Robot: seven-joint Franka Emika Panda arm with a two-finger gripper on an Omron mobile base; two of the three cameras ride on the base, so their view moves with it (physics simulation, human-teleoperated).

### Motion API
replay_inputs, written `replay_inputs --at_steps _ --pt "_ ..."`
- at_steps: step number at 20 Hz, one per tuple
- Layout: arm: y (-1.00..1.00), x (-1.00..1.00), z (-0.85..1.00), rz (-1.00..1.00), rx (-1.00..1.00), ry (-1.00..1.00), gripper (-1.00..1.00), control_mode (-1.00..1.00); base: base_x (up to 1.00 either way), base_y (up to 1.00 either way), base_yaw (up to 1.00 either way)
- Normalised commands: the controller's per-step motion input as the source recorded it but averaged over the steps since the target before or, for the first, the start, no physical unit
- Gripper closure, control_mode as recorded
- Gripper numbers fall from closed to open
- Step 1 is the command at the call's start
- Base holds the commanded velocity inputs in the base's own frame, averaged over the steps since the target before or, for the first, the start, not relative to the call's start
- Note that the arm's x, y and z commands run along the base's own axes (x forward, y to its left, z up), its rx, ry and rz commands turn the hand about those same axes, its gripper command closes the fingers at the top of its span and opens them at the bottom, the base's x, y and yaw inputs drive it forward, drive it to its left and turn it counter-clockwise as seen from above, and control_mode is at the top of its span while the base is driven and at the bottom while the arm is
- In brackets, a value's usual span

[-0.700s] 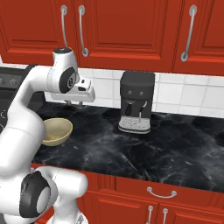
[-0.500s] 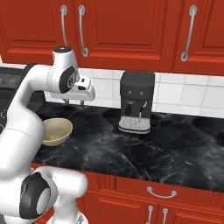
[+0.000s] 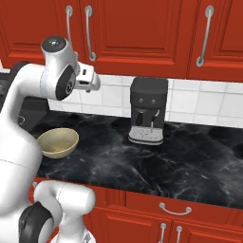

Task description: Open the cabinet. Pick the apple and kiwi from the cabinet and place them into the bowl. Then close the cabinet.

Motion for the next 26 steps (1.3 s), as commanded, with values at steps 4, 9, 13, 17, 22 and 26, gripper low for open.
replay_inputs --at_steps 4,9,13,17,22,26 --pt "0.00 -0.21 0.43 0.00 -0.01 -0.43 -1.00 -1.00 0.00 0.00 0.00" --pt "0.00 -0.22 0.33 0.00 0.00 -0.43 -1.00 -1.00 0.00 0.00 0.00" --pt "0.00 -0.17 0.34 0.00 0.00 -0.39 -1.00 -1.00 0.00 0.00 0.00" --pt "0.00 -0.15 0.39 0.00 0.01 -0.32 -1.00 -1.00 0.00 0.00 0.00" --pt "0.00 -0.16 0.31 0.00 0.05 -0.28 -1.00 -1.00 0.00 0.00 0.00" --pt "0.00 -0.11 0.12 0.00 0.00 -0.14 -1.00 -1.00 0.00 0.00 0.00"
